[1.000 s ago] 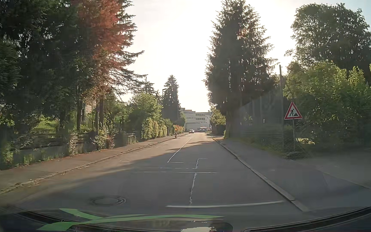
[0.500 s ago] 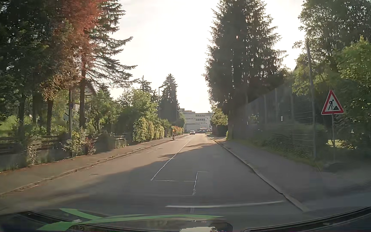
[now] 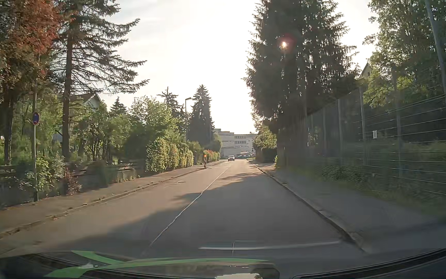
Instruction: Follow the waypoints while adhering to traffic rules and regulations
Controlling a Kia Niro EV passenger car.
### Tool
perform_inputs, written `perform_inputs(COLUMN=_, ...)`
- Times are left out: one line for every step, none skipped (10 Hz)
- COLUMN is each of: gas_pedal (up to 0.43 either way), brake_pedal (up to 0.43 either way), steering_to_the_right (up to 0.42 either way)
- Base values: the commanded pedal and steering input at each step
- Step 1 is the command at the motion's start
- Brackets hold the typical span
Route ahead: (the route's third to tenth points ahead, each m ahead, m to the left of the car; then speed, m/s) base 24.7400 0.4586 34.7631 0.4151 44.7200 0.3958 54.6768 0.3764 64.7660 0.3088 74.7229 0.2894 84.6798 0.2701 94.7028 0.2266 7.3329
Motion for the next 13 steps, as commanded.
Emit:
perform_inputs(gas_pedal=0.0, brake_pedal=0.0, steering_to_the_right=0.0)
perform_inputs(gas_pedal=0.0, brake_pedal=0.0, steering_to_the_right=0.0)
perform_inputs(gas_pedal=0.0, brake_pedal=0.0, steering_to_the_right=0.002)
perform_inputs(gas_pedal=0.0, brake_pedal=0.0, steering_to_the_right=0.004)
perform_inputs(gas_pedal=0.0, brake_pedal=0.0, steering_to_the_right=0.003)
perform_inputs(gas_pedal=0.028, brake_pedal=0.0, steering_to_the_right=0.003)
perform_inputs(gas_pedal=0.039, brake_pedal=0.0, steering_to_the_right=0.003)
perform_inputs(gas_pedal=0.039, brake_pedal=0.0, steering_to_the_right=0.003)
perform_inputs(gas_pedal=0.039, brake_pedal=0.0, steering_to_the_right=0.003)
perform_inputs(gas_pedal=0.039, brake_pedal=0.0, steering_to_the_right=0.002)
perform_inputs(gas_pedal=0.039, brake_pedal=0.0, steering_to_the_right=0.002)
perform_inputs(gas_pedal=0.028, brake_pedal=0.0, steering_to_the_right=0.002)
perform_inputs(gas_pedal=0.02, brake_pedal=0.0, steering_to_the_right=0.0)
